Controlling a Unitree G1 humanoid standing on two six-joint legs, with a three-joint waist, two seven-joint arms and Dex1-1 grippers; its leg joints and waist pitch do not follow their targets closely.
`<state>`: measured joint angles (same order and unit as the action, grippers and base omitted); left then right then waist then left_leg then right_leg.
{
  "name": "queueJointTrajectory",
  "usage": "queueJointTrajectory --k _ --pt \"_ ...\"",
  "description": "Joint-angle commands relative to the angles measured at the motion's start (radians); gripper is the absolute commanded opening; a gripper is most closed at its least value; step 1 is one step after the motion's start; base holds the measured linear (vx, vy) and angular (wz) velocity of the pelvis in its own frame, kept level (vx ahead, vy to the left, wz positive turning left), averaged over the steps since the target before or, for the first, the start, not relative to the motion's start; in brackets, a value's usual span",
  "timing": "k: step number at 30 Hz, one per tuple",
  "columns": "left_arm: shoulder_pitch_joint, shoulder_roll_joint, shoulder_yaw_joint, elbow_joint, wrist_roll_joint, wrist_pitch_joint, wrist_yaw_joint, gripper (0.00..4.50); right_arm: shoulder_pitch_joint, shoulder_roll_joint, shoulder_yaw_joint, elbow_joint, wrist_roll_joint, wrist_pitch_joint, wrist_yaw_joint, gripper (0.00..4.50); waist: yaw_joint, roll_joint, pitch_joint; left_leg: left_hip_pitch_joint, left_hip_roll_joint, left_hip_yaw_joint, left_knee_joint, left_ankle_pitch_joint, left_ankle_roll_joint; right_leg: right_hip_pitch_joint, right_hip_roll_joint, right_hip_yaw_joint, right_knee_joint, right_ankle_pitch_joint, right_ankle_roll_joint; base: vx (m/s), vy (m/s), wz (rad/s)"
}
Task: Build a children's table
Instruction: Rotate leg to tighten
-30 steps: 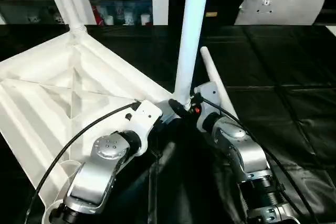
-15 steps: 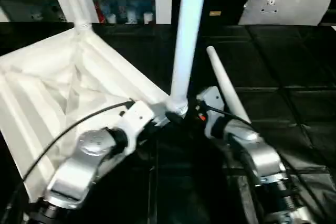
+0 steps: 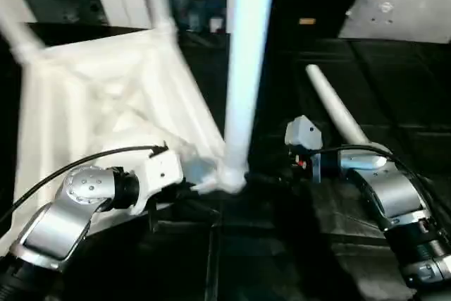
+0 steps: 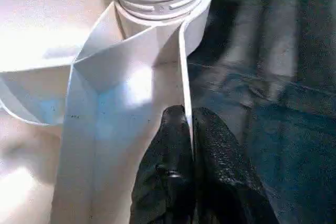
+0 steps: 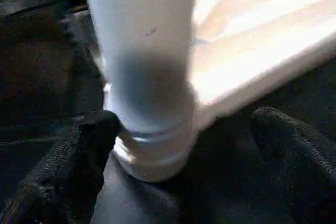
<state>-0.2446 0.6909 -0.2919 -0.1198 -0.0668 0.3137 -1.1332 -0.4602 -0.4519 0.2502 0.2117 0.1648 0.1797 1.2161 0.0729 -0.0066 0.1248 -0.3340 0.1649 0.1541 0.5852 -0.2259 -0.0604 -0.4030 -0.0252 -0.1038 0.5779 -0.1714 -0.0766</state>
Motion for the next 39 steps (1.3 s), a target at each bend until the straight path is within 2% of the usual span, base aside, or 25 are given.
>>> queueJointTrajectory --k 1,6,12,16,19,20,21,29,35,36,39 --pt "-0.011 0.006 -0.076 0.017 0.005 -0.057 -0.086 0.0 -0.009 -0.021 0.027 -0.004 0.018 -0.02 0.067 4.47 -0.008 0.005 -0.069 -0.005 0.073 -0.019 -0.056 0.029 0.183 0.063 -0.123 0.079 -0.057 -0.196 -0.163 0.0 0.0 0.0" --pt "-0.038 0.008 -0.097 0.057 0.011 -0.109 -0.123 0.0 -0.019 -0.011 0.053 0.017 0.016 -0.05 0.105 4.47 0.001 0.004 -0.069 -0.005 0.071 -0.017 -0.058 0.01 0.155 0.064 -0.125 0.08 -0.062 -0.251 -0.143 0.0 0.0 0.0" --pt "-0.049 -0.003 -0.106 0.078 0.01 -0.133 -0.14 0.0 -0.028 0.017 0.062 0.036 0.028 -0.032 0.119 4.47 0.004 0.006 -0.073 -0.006 0.072 -0.018 -0.057 0.021 0.143 0.065 -0.124 0.08 -0.058 -0.224 -0.148 0.0 0.0 0.0" --pt "-0.05 -0.002 -0.11 0.087 0.008 -0.148 -0.149 0.0 -0.028 0.018 0.063 0.041 0.046 -0.013 0.142 4.08 0.006 0.004 -0.075 -0.008 0.072 -0.017 -0.056 0.025 0.15 0.067 -0.123 0.079 -0.056 -0.207 -0.15 0.0 0.0 0.0" --pt "-0.05 0.0 -0.11 0.092 0.008 -0.154 -0.152 0.0 -0.028 0.017 0.065 0.045 0.051 0.0 0.153 3.85 0.007 0.004 -0.074 -0.009 0.07 -0.016 -0.057 0.016 0.145 0.068 -0.124 0.078 -0.06 -0.234 -0.142 0.0 0.0 0.0" --pt "-0.05 0.0 -0.11 0.097 0.009 -0.159 -0.157 0.0 -0.029 0.017 0.065 0.051 0.05 0.0 0.159 3.63 0.008 0.005 -0.076 -0.009 0.07 -0.016 -0.056 0.019 0.142 0.069 -0.124 0.078 -0.06 -0.242 -0.137 0.0 0.0 0.0" --pt "-0.05 0.0 -0.11 0.098 0.009 -0.161 -0.158 0.0 -0.029 0.016 0.066 0.052 0.052 0.003 0.162 3.63 0.008 0.004 -0.076 -0.01 0.07 -0.017 -0.056 0.023 0.14 0.068 -0.124 0.079 -0.06 -0.242 -0.135 0.0 0.0 0.0" --pt "-0.042 0.001 -0.112 0.103 0.008 -0.164 -0.156 0.0 -0.011 0.011 0.07 0.037 0.076 0.051 0.173 2.97 0.01 0.004 -0.083 -0.01 0.072 -0.017 -0.052 0.058 0.153 0.069 -0.122 0.078 -0.05 -0.176 -0.153 0.0 0.0 0.0" --pt "-0.027 -0.004 -0.102 0.091 -0.003 -0.135 -0.138 0.0 0.018 0.025 0.063 0.009 0.101 0.096 0.169 2.72 0.012 0.004 -0.081 -0.011 0.071 -0.017 -0.053 0.045 0.145 0.07 -0.123 0.077 -0.055 -0.213 -0.14 0.0 0.0 0.0" --pt "-0.022 -0.007 -0.097 0.084 -0.007 -0.12 -0.127 0.0 0.029 0.027 0.062 -0.004 0.111 0.114 0.164 2.71 0.011 -0.002 -0.082 -0.011 0.071 -0.016 -0.053 0.043 0.145 0.071 -0.123 0.077 -0.056 -0.216 -0.137 0.0 0.0 0.0" --pt "-0.012 -0.028 -0.073 0.061 -0.02 -0.06 -0.077 0.0 0.065 0.035 0.061 -0.041 0.126 0.157 0.124 2.69 0.011 0.0 -0.082 -0.01 0.072 -0.017 -0.055 0.038 0.139 0.069 -0.123 0.078 -0.057 -0.226 -0.129 0.0 0.0 0.0"
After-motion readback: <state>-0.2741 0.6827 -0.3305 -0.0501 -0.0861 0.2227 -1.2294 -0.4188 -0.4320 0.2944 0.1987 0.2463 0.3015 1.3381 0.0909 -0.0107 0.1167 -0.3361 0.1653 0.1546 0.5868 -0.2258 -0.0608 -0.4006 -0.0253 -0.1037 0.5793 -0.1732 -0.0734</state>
